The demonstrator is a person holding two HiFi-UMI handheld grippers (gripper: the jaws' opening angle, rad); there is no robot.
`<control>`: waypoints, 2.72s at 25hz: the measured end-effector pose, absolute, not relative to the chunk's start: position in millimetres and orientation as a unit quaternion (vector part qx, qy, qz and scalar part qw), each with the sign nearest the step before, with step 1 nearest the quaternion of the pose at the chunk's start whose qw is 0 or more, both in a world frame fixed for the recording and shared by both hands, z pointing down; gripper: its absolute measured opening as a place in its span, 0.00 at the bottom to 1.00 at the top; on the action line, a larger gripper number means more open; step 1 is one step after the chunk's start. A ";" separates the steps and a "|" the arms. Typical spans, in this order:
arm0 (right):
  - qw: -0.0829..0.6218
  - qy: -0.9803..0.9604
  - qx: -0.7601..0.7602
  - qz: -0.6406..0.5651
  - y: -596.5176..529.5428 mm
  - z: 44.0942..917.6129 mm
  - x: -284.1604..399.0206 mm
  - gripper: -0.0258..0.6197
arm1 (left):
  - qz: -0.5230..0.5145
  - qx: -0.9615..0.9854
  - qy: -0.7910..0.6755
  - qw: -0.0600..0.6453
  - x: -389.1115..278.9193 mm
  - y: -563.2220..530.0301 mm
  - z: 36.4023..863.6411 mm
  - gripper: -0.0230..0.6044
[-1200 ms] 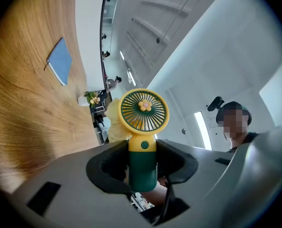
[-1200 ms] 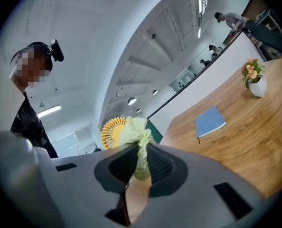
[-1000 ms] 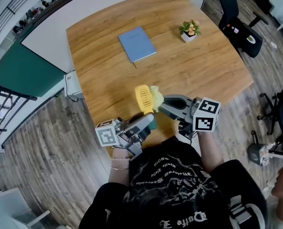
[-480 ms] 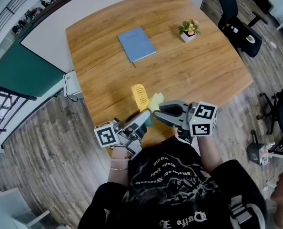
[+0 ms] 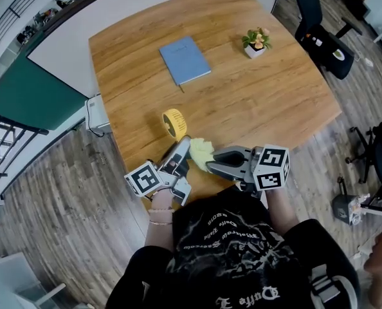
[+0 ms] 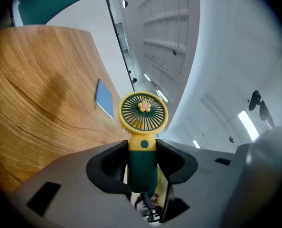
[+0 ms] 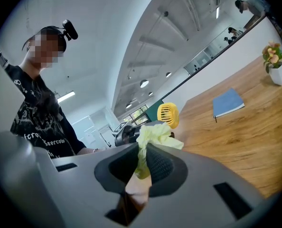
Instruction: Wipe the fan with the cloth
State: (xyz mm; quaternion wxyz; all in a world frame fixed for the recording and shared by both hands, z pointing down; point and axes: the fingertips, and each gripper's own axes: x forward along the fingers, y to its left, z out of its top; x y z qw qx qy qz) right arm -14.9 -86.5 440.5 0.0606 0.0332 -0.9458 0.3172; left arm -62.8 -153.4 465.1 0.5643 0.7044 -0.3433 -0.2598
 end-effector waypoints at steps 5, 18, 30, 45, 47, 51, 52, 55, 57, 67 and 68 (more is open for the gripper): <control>0.060 -0.943 0.057 0.322 -91.0 446.0 -5.4 0.13 | -0.075 0.736 -0.484 0.468 -90.8 -159.8 517.5 0.35; 0.056 -0.939 0.103 0.322 -106.5 448.7 13.2 0.13 | 0.349 0.676 -0.571 0.309 -107.5 -132.2 601.7 0.35; 0.048 -0.934 0.181 0.304 -129.2 454.4 19.7 0.13 | 0.216 0.730 -0.557 0.332 -83.3 -135.2 557.7 0.48; 0.138 -0.881 0.391 0.227 -161.3 510.6 61.9 0.13 | 0.088 0.761 -0.590 0.254 -97.5 -121.3 490.2 0.48; 0.149 -0.879 0.397 0.218 -160.0 514.2 63.2 0.13 | 0.086 0.760 -0.593 0.253 -100.5 -121.8 489.8 0.48; 0.157 -0.876 0.410 0.199 -159.8 512.6 63.3 0.13 | 0.088 0.760 -0.598 0.240 -103.1 -123.1 487.8 0.41; 0.157 -0.876 0.413 0.194 -160.0 511.2 63.0 0.13 | 0.090 0.759 -0.600 0.236 -103.1 -123.0 487.1 0.37; 0.158 -0.875 0.418 0.185 -159.6 508.6 62.6 0.13 | 0.096 0.758 -0.605 0.224 -101.7 -122.6 485.6 0.23; 0.161 -0.874 0.420 0.181 -158.5 509.0 62.5 0.13 | 0.098 0.757 -0.606 0.223 -101.0 -122.3 486.1 0.14; 0.178 -0.875 0.421 0.162 -155.2 510.2 60.2 0.13 | 0.096 0.772 -0.585 0.228 -90.7 -120.1 486.3 0.07; 0.179 -0.875 0.421 0.160 -155.6 510.2 60.1 0.13 | 0.098 0.771 -0.586 0.229 -90.8 -120.4 487.6 0.07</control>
